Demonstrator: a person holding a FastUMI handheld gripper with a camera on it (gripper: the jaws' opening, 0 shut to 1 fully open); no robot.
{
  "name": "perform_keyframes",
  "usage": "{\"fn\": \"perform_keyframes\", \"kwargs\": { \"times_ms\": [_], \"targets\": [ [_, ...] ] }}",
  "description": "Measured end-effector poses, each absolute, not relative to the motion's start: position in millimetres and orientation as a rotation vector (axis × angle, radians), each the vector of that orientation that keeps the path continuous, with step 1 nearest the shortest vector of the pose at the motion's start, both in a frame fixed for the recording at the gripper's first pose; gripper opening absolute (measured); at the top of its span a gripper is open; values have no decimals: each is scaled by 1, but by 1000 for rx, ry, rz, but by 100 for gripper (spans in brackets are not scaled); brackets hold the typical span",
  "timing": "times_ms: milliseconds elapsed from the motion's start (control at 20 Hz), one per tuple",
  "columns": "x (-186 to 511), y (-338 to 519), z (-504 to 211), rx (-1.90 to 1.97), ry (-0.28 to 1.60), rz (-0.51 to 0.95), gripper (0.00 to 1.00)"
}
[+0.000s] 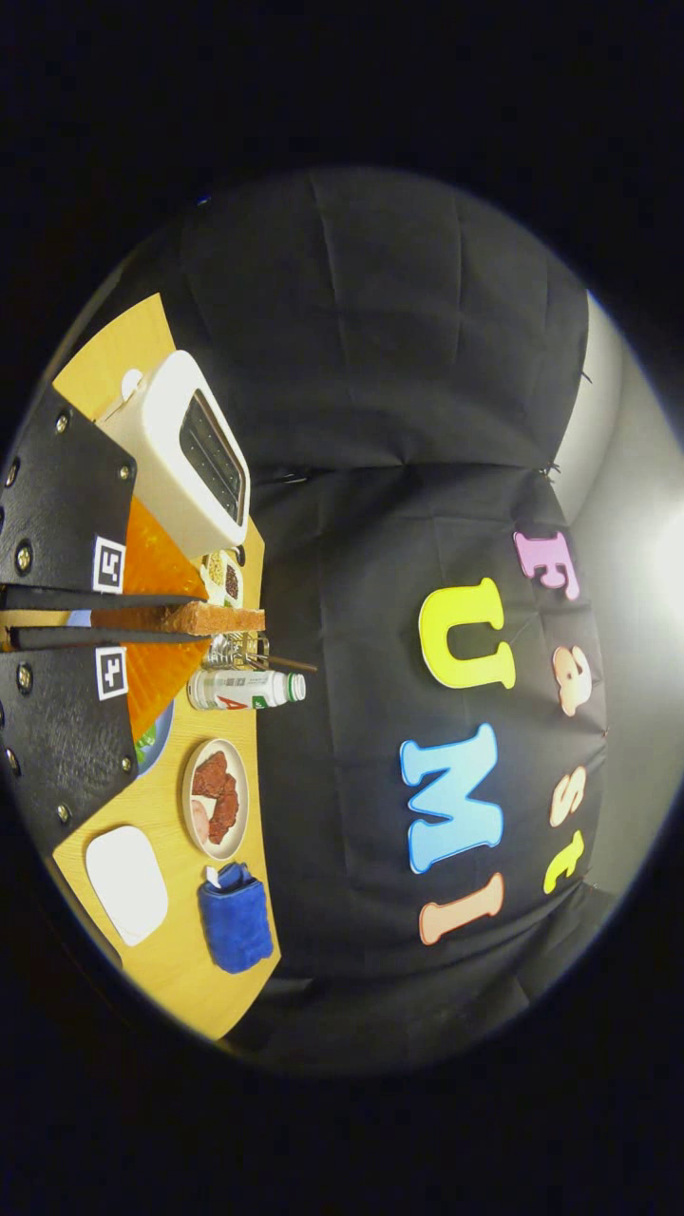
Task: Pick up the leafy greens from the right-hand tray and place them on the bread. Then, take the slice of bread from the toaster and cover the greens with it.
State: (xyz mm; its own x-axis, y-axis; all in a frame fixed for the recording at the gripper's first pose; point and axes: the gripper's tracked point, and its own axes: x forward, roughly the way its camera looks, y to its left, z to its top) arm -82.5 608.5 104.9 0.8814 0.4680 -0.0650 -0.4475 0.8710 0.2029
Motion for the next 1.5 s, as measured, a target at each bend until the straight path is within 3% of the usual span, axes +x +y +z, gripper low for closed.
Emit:
{"fn": "perform_keyframes", "kwargs": {
  "times_ms": [400,1100,1450,1500],
  "targets": [
    [-61,593,77,208,177,433,6],
    [-54,629,41,230,236,491,7],
    [-37,611,22,218,282,437,7],
    [-37,608,19,205,288,434,10]
  ]
}}
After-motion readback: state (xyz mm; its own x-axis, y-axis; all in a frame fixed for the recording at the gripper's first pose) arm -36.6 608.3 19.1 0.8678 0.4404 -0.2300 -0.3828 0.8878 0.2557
